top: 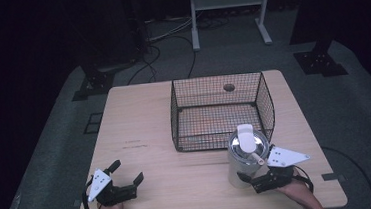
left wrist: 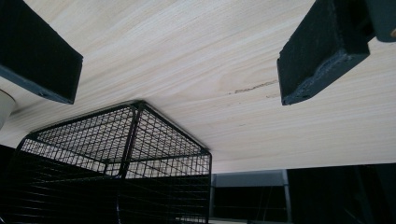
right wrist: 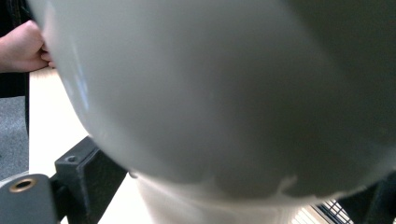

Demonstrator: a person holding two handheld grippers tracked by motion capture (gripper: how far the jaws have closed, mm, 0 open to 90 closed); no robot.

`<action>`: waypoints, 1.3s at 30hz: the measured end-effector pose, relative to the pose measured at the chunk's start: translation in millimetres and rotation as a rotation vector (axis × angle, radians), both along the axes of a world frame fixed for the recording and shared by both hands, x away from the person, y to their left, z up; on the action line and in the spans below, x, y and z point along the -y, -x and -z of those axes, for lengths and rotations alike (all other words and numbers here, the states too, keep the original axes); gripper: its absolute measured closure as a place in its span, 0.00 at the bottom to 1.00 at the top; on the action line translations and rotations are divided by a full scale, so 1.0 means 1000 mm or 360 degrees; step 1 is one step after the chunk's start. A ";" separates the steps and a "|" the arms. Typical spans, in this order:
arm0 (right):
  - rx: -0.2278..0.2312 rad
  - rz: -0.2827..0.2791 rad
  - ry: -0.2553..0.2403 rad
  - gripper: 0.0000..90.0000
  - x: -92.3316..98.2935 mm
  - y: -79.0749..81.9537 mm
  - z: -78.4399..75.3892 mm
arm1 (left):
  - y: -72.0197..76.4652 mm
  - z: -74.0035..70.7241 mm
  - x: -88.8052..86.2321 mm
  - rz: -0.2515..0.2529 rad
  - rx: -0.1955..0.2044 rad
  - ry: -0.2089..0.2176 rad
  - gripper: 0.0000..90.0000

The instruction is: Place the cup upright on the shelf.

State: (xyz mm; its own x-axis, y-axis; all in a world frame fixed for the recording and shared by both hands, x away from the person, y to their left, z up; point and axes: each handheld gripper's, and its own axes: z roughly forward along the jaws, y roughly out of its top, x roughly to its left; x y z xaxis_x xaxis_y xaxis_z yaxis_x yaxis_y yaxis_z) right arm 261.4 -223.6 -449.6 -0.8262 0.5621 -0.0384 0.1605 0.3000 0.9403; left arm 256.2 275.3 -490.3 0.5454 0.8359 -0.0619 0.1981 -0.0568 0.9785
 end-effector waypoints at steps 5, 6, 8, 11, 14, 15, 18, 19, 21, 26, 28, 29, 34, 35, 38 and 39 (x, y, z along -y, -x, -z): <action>0.0017 0.0002 -0.0003 0.08 -0.002 -0.001 0.001 | 0.000 0.000 0.000 0.0000 0.0000 -0.0001 0.00; 0.0020 0.0002 -0.0005 0.08 -0.003 -0.002 0.001 | 0.000 0.000 0.000 0.0000 0.0000 -0.0001 0.00; 0.0026 0.0000 0.0001 0.08 -0.003 -0.002 0.002 | 0.000 0.000 0.000 -0.0001 0.0000 0.0000 0.00; 0.0030 -0.0003 -0.0001 0.08 -0.003 -0.003 0.002 | 0.000 0.000 0.000 -0.0001 0.0000 0.0000 0.00; 0.0032 -0.0009 -0.0002 0.09 -0.003 -0.003 0.002 | 0.000 0.000 0.000 -0.0001 0.0000 0.0000 0.00; 0.0030 -0.0012 0.0000 0.09 -0.003 -0.003 0.002 | 0.000 0.000 0.000 -0.0001 0.0000 0.0000 0.00; 0.0030 -0.0013 -0.0004 0.09 -0.002 -0.003 0.002 | 0.000 0.000 0.000 -0.0001 0.0001 0.0000 0.00; 0.0030 -0.0013 -0.0004 0.09 -0.002 -0.003 0.002 | 0.000 0.000 0.000 -0.0001 0.0001 0.0000 0.00; 0.0028 -0.0011 -0.0009 0.10 -0.002 -0.003 0.002 | 0.000 0.000 0.000 -0.0001 0.0001 0.0002 0.00; 0.0023 -0.0004 -0.0019 0.10 -0.002 -0.002 0.001 | 0.000 0.000 0.000 -0.0001 0.0003 0.0012 0.00; 0.0025 0.0002 -0.0026 0.10 -0.002 -0.001 0.002 | 0.000 0.000 -0.001 0.0000 0.0003 0.0013 0.00; 0.0033 0.0002 -0.0026 0.10 -0.002 0.000 0.002 | 0.000 0.000 -0.001 0.0003 0.0003 0.0012 0.00; 0.0050 0.0021 -0.0022 0.10 -0.005 0.002 0.001 | 0.000 0.000 -0.001 0.0005 0.0007 0.0014 0.00; 0.0050 0.0021 -0.0022 0.10 -0.005 0.002 0.001 | 0.000 0.000 -0.001 0.0005 0.0007 0.0014 0.00; 0.0049 0.0010 -0.0070 0.10 -0.004 0.000 -0.002 | 0.000 0.000 -0.001 0.0006 0.0007 0.0014 0.00; 0.0046 0.0016 -0.0079 0.10 -0.004 0.001 -0.004 | 0.000 0.000 -0.002 0.0006 0.0009 0.0014 0.00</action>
